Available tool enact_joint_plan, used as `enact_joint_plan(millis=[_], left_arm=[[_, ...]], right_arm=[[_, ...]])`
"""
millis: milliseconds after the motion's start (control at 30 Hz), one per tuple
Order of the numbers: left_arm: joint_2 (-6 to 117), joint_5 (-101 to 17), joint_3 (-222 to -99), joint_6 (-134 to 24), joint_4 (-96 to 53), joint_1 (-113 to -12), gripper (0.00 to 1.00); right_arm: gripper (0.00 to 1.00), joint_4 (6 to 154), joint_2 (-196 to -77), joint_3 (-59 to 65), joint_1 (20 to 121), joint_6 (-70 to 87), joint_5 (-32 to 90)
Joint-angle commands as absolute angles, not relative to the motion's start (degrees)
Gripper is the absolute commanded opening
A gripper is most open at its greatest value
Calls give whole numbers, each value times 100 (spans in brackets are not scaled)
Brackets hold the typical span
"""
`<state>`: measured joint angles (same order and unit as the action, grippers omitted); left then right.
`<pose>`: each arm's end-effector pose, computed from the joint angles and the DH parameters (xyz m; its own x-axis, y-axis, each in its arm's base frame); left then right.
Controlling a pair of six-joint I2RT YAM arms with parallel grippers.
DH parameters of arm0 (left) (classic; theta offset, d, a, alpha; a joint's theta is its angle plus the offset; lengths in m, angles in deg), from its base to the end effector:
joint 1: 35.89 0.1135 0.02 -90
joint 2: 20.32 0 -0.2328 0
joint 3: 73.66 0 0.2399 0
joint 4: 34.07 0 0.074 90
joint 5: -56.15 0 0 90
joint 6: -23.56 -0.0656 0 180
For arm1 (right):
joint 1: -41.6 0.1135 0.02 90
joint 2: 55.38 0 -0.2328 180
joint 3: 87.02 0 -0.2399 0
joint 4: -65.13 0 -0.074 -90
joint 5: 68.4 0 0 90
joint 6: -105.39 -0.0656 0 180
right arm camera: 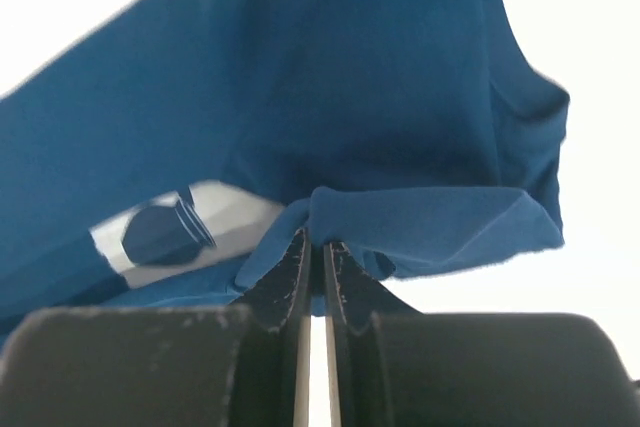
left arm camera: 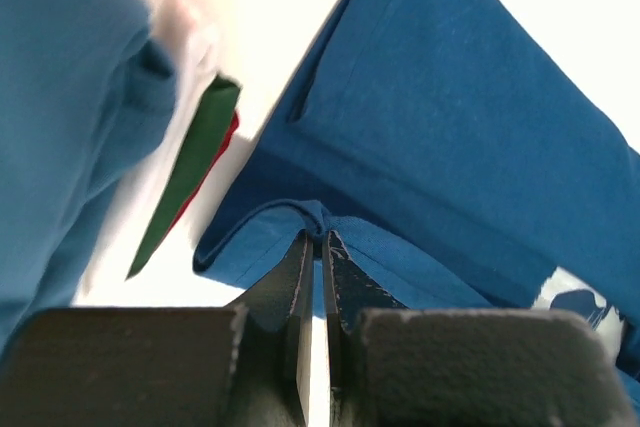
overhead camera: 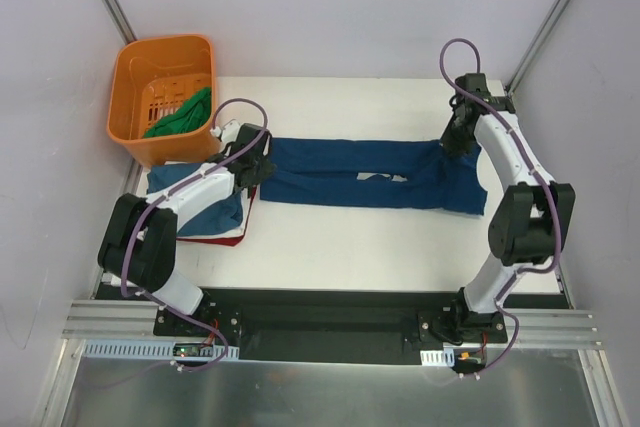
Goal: Fold and stack the t-shirts
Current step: Fold the other side of the tshirt into a rectangle
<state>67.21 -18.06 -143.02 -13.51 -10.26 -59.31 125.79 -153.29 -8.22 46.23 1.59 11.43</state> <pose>0.3189 -0.1187 0.1796 -0.5270 -0.6084 -0.5933 -0.3711 0.7928 -0.4834 0.3660 0.0180 0.2412 -0.8115 0.1698 -0.5591 0.2152 0.9764 -0.0158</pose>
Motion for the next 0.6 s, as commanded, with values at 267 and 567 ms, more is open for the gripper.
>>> enact_joint_plan(millis=[267,567], left_arm=[[7872,-2136,-15353,-1783,-1035,-5602,39],[7435,-3033,-15749,-2231,-1044,-5803,99]], right_arm=[[23,12760,-17428,-2951,4398,748,1123],[96,12515,-16975,-2551,4327,837,1695]])
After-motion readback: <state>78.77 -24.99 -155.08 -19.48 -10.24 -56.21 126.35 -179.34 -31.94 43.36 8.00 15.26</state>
